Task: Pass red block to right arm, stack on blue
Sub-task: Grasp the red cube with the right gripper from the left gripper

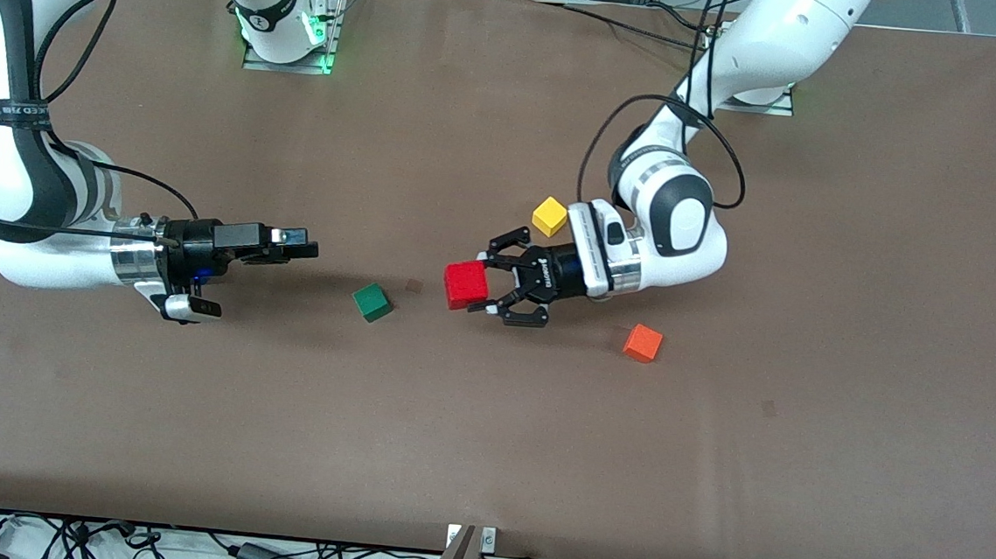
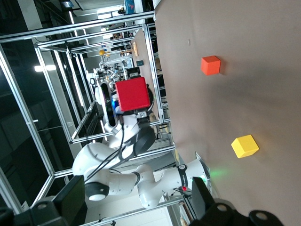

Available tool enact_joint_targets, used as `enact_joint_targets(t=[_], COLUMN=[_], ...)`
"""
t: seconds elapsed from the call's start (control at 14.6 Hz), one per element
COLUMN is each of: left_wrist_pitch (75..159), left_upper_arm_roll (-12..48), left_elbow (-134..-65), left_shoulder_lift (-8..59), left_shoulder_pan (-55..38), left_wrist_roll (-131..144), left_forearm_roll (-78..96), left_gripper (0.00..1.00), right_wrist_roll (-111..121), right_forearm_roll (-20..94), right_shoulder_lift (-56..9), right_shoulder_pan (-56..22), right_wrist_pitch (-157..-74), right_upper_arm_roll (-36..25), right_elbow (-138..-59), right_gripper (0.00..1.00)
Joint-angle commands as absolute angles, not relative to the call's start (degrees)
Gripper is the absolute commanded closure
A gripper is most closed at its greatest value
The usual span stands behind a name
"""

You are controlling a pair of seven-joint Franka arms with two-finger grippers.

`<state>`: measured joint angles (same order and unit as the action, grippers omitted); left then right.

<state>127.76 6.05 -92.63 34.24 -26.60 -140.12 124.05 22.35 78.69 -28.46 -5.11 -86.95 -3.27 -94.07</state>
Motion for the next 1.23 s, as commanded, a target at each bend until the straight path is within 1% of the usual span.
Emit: enact_joint_targets(t=[0.0, 0.2, 0.48, 0.68, 0.75, 0.82, 1.16], left_wrist_pitch=[135.7, 138.5, 138.7, 138.3, 138.3, 138.3, 138.6], left_upper_arm_roll=[5.7, 5.8, 5.7, 6.0, 7.4, 8.3, 8.7], left_elbow=[-89.0, -88.0, -89.2, -89.7, -89.8, -89.8, -89.8], left_shoulder_lift=[34.2, 34.4, 34.0, 33.6, 33.6, 33.6, 33.6], left_shoulder_pan=[-29.7, -31.4, -33.5, -33.7, -33.5, -33.3, -34.2], left_wrist_roll=[-141.1, -140.1, -132.6, -130.5, -130.4, -130.1, -130.1], left_forearm_roll=[124.5, 124.6, 124.5, 124.4, 124.4, 124.4, 124.5], left_gripper=[0.99, 1.00, 1.00, 1.00, 1.00, 1.00, 1.00], right_wrist_roll=[20.7, 20.7, 20.7, 21.1, 21.1, 21.0, 21.4], right_forearm_roll=[79.0, 82.4, 83.5, 83.4, 83.5, 83.6, 84.6], right_shoulder_lift=[-27.4, -27.5, -27.9, -31.1, -31.7, -32.2, -33.5], right_shoulder_pan=[-9.1, -11.5, -12.3, -12.9, -13.0, -13.0, -13.0], right_wrist_pitch=[-91.1, -93.3, -93.7, -93.2, -93.2, -93.1, -92.7], right_upper_arm_roll=[-3.3, -3.2, -3.1, -3.1, -3.1, -3.1, -2.9], right_elbow=[-93.9, -93.9, -93.8, -89.9, -89.2, -88.9, -89.0], right_gripper=[0.00, 0.00, 0.00, 0.00, 0.00, 0.00, 0.00])
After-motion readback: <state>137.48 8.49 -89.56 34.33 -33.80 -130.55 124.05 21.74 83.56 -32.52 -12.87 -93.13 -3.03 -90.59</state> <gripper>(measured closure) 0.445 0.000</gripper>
